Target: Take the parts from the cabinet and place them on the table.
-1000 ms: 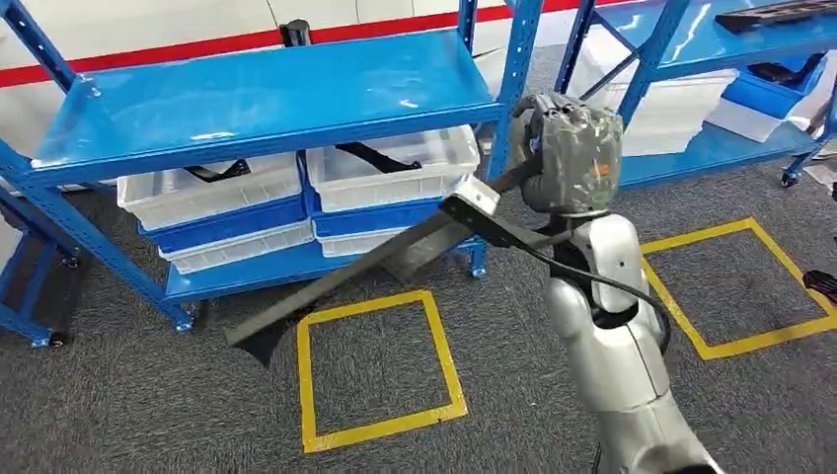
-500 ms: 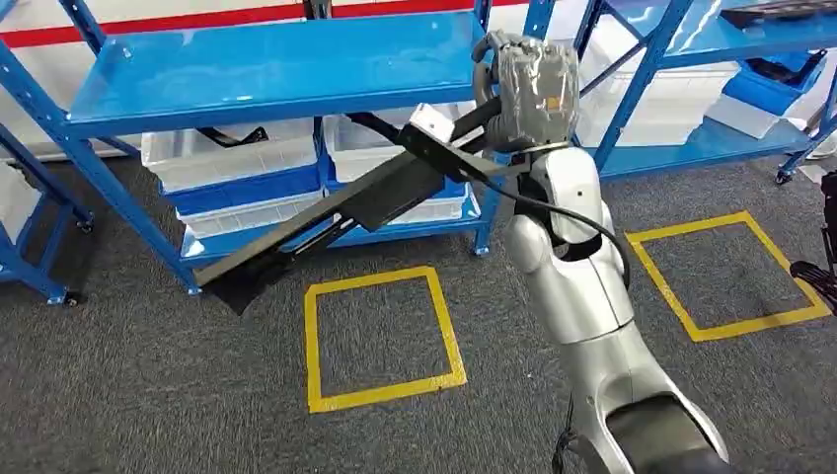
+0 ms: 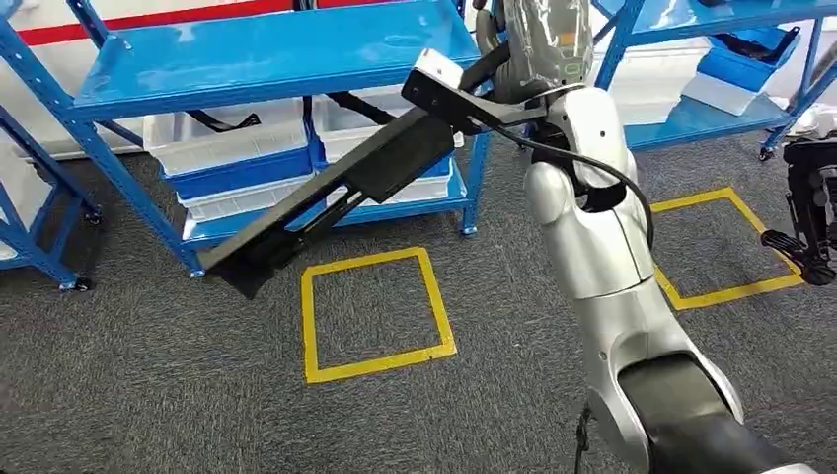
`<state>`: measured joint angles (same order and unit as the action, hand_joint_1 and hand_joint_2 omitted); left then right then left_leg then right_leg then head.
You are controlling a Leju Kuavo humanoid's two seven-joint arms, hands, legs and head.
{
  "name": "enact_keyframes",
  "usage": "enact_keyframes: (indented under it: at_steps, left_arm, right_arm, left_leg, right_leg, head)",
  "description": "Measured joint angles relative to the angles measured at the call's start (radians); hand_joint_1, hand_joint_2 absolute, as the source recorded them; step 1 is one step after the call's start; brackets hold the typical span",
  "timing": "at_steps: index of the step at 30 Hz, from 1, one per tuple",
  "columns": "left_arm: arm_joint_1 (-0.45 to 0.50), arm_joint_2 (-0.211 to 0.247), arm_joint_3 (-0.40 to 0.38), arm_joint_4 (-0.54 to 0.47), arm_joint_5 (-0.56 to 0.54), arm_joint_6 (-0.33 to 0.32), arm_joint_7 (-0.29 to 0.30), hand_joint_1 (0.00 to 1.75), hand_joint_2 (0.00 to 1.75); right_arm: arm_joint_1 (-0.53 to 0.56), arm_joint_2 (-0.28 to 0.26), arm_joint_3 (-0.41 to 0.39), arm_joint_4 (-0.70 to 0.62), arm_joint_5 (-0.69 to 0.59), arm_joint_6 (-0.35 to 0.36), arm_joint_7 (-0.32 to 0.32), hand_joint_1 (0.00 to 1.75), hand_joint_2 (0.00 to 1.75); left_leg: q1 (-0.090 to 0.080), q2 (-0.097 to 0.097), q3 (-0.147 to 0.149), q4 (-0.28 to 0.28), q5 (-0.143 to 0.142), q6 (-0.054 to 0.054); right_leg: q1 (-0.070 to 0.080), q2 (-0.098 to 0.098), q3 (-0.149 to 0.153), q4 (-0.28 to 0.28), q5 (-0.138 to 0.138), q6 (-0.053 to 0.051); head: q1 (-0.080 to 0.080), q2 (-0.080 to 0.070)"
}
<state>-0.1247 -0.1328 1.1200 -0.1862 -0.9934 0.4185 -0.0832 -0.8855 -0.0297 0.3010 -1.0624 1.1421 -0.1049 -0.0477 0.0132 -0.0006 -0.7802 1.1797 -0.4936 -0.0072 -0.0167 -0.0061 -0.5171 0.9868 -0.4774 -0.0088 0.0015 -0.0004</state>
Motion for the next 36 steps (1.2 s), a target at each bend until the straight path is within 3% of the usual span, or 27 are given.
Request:
enact_keyframes:
  at_steps: [1, 2, 4, 5, 6, 7, 8, 11, 13, 15, 17, 18, 19, 21, 22, 23, 24, 25, 26, 27, 28, 30, 32, 33, 34, 35, 36]
  left_arm:
    - [0.000, 0.001, 0.002, 0.000, 0.000, 0.001, 0.000, 0.00, 1.75]
    - [0.000, 0.002, 0.002, 0.000, 0.000, 0.002, 0.000, 0.00, 1.75]
    - [0.000, 0.002, 0.003, 0.000, 0.000, 0.002, 0.000, 0.00, 1.75]
    - [0.000, 0.002, 0.003, 0.000, 0.000, 0.002, 0.000, 0.00, 1.75]
    - [0.000, 0.002, 0.003, 0.000, 0.000, 0.003, 0.000, 0.00, 1.75]
    - [-0.002, 0.002, 0.004, 0.000, 0.000, 0.005, -0.001, 0.00, 1.75]
    - [-0.002, 0.004, 0.005, -0.002, 0.000, 0.005, -0.002, 0.00, 1.75]
    - [-0.003, 0.008, 0.011, -0.002, 0.008, 0.005, -0.003, 0.00, 1.75]
    - [-0.001, 0.010, 0.015, -0.002, 0.015, 0.006, -0.003, 0.00, 1.75]
    - [-0.002, 0.013, 0.022, -0.003, 0.022, 0.006, -0.003, 0.00, 1.75]
    - [-0.002, 0.014, 0.027, -0.004, 0.027, 0.007, -0.003, 0.00, 1.75]
    - [-0.002, 0.014, 0.029, -0.004, 0.030, 0.008, -0.003, 0.00, 1.75]
    - [-0.002, 0.014, 0.032, -0.004, 0.032, 0.008, -0.003, 0.00, 1.75]
    - [-0.002, 0.012, 0.041, -0.004, 0.039, 0.011, -0.005, 0.00, 1.75]
    - [-0.001, 0.011, 0.043, -0.004, 0.040, 0.014, -0.007, 0.00, 1.75]
    - [-0.002, 0.011, 0.044, -0.004, 0.040, 0.017, -0.010, 0.00, 1.75]
    - [-0.001, 0.010, 0.045, -0.004, 0.040, 0.019, -0.012, 0.00, 1.75]
    - [0.000, 0.010, 0.045, -0.004, 0.040, 0.019, -0.015, 0.00, 1.75]
    - [0.000, 0.010, 0.045, -0.004, 0.040, 0.020, -0.015, 0.00, 1.75]
    - [0.001, 0.010, 0.045, -0.004, 0.040, 0.020, -0.016, 0.00, 1.75]
    - [0.005, 0.011, 0.046, -0.004, 0.040, 0.021, -0.016, 0.00, 1.75]
    - [0.007, 0.009, 0.047, -0.004, 0.040, 0.021, -0.016, 0.00, 1.75]
    - [0.006, 0.010, 0.049, -0.004, 0.040, 0.021, -0.016, 0.00, 1.75]
    - [0.006, 0.010, 0.051, -0.004, 0.040, 0.021, -0.016, 0.00, 1.75]
    - [0.006, 0.010, 0.052, -0.004, 0.040, 0.021, -0.016, 0.00, 1.75]
    - [0.006, 0.010, 0.052, -0.004, 0.040, 0.021, -0.016, 0.00, 1.75]
    - [0.006, 0.010, 0.053, -0.004, 0.040, 0.021, -0.016, 0.00, 1.75]
  right_arm:
    - [-0.001, 0.002, 0.000, 0.002, -0.001, 0.000, -0.001, 1.55, 1.75]
    - [-0.001, 0.003, 0.000, 0.004, -0.002, 0.000, -0.003, 1.55, 1.75]
    - [0.000, 0.004, 0.001, 0.010, -0.003, -0.001, -0.004, 1.55, 1.75]
    - [0.000, 0.004, 0.001, 0.010, -0.004, -0.001, -0.005, 1.55, 1.75]
    - [-0.001, 0.004, 0.001, 0.010, -0.013, -0.003, -0.007, 1.55, 1.75]
    - [-0.001, 0.006, 0.000, 0.007, -0.024, -0.003, -0.009, 1.55, 1.75]
    - [-0.003, 0.004, -0.002, 0.003, -0.036, -0.003, -0.011, 1.55, 1.75]
    - [-0.003, 0.011, 0.000, -0.001, -0.078, 0.005, -0.027, 1.55, 1.75]
    - [0.000, 0.011, 0.000, -0.001, -0.103, 0.013, -0.032, 1.55, 1.75]
    - [0.000, 0.010, 0.000, -0.001, -0.120, 0.023, -0.040, 1.55, 1.75]
    - [0.000, 0.011, 0.000, -0.001, -0.130, 0.023, -0.044, 1.55, 1.75]
    - [0.002, 0.012, 0.000, -0.001, -0.144, 0.023, -0.047, 1.55, 1.75]
    - [0.004, 0.014, 0.000, -0.001, -0.162, 0.024, -0.052, 1.55, 1.75]
    - [0.004, 0.021, -0.003, 0.001, -0.214, 0.034, -0.074, 1.55, 1.75]
    - [0.004, 0.022, -0.004, 0.002, -0.241, 0.035, -0.087, 1.55, 1.75]
    - [0.004, 0.024, -0.008, 0.001, -0.270, 0.035, -0.101, 1.55, 1.75]
    - [0.004, 0.026, -0.011, 0.000, -0.292, 0.035, -0.114, 1.55, 1.75]
    - [0.006, 0.026, -0.016, -0.001, -0.308, 0.033, -0.123, 1.55, 1.75]
    - [0.009, 0.026, -0.020, -0.001, -0.314, 0.033, -0.127, 1.55, 1.75]
    - [0.012, 0.025, -0.026, -0.001, -0.317, 0.033, -0.132, 1.55, 1.75]
    - [0.015, 0.024, -0.028, 0.000, -0.318, 0.033, -0.132, 1.55, 1.75]
    - [0.016, 0.029, -0.028, 0.001, -0.320, 0.033, -0.133, 1.55, 1.75]
    - [0.017, 0.030, -0.030, 0.001, -0.320, 0.033, -0.133, 1.55, 1.75]
    - [0.019, 0.030, -0.031, 0.001, -0.320, 0.034, -0.133, 1.55, 1.75]
    - [0.023, 0.029, -0.031, 0.001, -0.320, 0.034, -0.133, 1.55, 1.75]
    - [0.027, 0.029, -0.032, 0.001, -0.320, 0.033, -0.133, 1.55, 1.75]
    - [0.029, 0.029, -0.032, 0.001, -0.323, 0.033, -0.133, 1.55, 1.75]
  left_leg:
    - [0.000, -0.001, -0.015, 0.077, -0.031, -0.004]
    - [0.001, -0.001, -0.020, 0.138, -0.035, -0.007]
    - [0.006, -0.001, 0.020, 0.147, 0.025, -0.009]
    - [0.010, -0.001, 0.065, 0.101, 0.052, -0.010]
    - [0.014, -0.001, 0.141, 0.014, 0.060, -0.010]
    - [0.016, -0.005, 0.228, -0.089, 0.020, -0.007]
    - [0.009, -0.008, 0.274, -0.164, -0.010, -0.003]
    - [-0.005, -0.007, 0.261, -0.174, -0.007, 0.018]
    - [0.003, 0.001, 0.240, -0.187, 0.018, 0.037]
    - [0.002, 0.006, 0.216, -0.187, 0.046, 0.051]
    - [0.001, 0.008, 0.176, -0.187, 0.077, 0.052]
    - [0.001, 0.008, 0.160, -0.186, 0.090, 0.051]
    - [0.001, 0.009, 0.141, -0.186, 0.105, 0.050]
    - [0.002, 0.011, 0.103, -0.184, 0.134, 0.044]
    - [0.003, 0.011, 0.088, -0.184, 0.148, 0.040]
    - [0.002, 0.011, 0.080, -0.181, 0.162, 0.033]
    - [-0.003, 0.009, 0.072, -0.181, 0.171, 0.026]
    - [-0.003, 0.010, 0.072, -0.183, 0.185, 0.021]
    - [-0.002, 0.011, 0.073, -0.189, 0.197, 0.017]
    - [0.000, 0.010, 0.073, -0.196, 0.210, 0.009]
    - [0.002, 0.009, 0.067, -0.203, 0.217, 0.001]
    - [0.008, 0.008, 0.042, -0.131, 0.097, -0.005]
    - [0.008, 0.002, 0.001, 0.028, -0.022, -0.014]
    - [0.008, 0.001, -0.012, 0.104, -0.047, -0.017]
    - [0.008, 0.001, -0.010, 0.153, -0.039, -0.019]
    - [0.008, 0.001, 0.009, 0.156, -0.013, -0.018]
    - [0.009, 0.001, 0.052, 0.118, 0.026, -0.016]
  right_leg:
    - [0.001, 0.000, -0.016, 0.001, 0.013, 0.001]
    - [0.002, 0.000, -0.033, 0.002, 0.026, 0.002]
    - [0.002, 0.000, -0.067, 0.005, 0.052, 0.008]
    - [0.001, 0.000, -0.081, 0.007, 0.062, 0.013]
    - [0.000, 0.000, -0.095, 0.010, 0.072, 0.020]
    - [0.001, 0.000, -0.101, 0.015, 0.078, 0.027]
    - [0.004, -0.001, -0.107, 0.020, 0.084, 0.035]
    - [-0.002, -0.005, -0.116, 0.011, 0.113, 0.056]
    - [0.002, -0.004, -0.128, 0.015, 0.114, 0.063]
    - [0.001, 0.000, -0.173, 0.089, 0.021, 0.041]
    - [0.001, 0.002, -0.212, 0.253, -0.082, 0.032]
    - [0.001, 0.002, -0.219, 0.311, -0.097, 0.038]
    - [0.001, 0.002, -0.213, 0.348, -0.088, 0.048]
    - [0.000, 0.002, -0.143, 0.298, -0.025, 0.076]
    - [0.000, 0.002, -0.084, 0.226, -0.006, 0.080]
    - [0.000, 0.001, -0.003, 0.121, -0.023, 0.072]
    - [0.009, 0.001, 0.068, 0.019, -0.068, 0.057]
    - [0.013, 0.005, 0.072, -0.011, -0.086, 0.046]
    - [0.013, 0.006, 0.061, -0.009, -0.080, 0.045]
    - [0.018, 0.006, 0.056, -0.001, -0.075, 0.036]
    - [0.008, 0.005, 0.048, -0.003, -0.060, 0.021]
    - [0.000, 0.002, 0.023, -0.003, -0.031, -0.001]
    - [0.003, 0.003, -0.005, -0.002, -0.002, -0.005]
    - [0.005, 0.003, -0.022, -0.001, 0.012, -0.005]
    - [0.006, 0.003, -0.041, 0.000, 0.026, -0.003]
    - [0.006, 0.003, -0.056, 0.000, 0.037, -0.001]
    - [0.006, 0.003, -0.073, 0.001, 0.050, 0.003]
  head:
    - [-0.001, 0.000]
    - [0.000, 0.000]
    - [-0.001, 0.000]
    - [-0.001, 0.000]
    - [-0.001, 0.000]
    - [-0.002, 0.000]
    - [0.000, 0.000]
    - [-0.001, 0.000]
    - [0.001, 0.000]
    - [0.002, 0.000]
    - [0.002, 0.000]
    - [0.003, 0.000]
    - [0.002, 0.000]
    - [0.002, 0.000]
    - [0.002, 0.000]
    - [0.002, 0.000]
    - [0.004, 0.000]
    - [0.001, 0.000]
    - [0.002, 0.000]
    - [0.002, 0.000]
    - [0.004, 0.000]
    - [0.002, 0.000]
    - [0.002, 0.000]
    - [0.001, 0.000]
    - [0.001, 0.000]
    - [0.001, 0.000]
    - [0.001, 0.000]
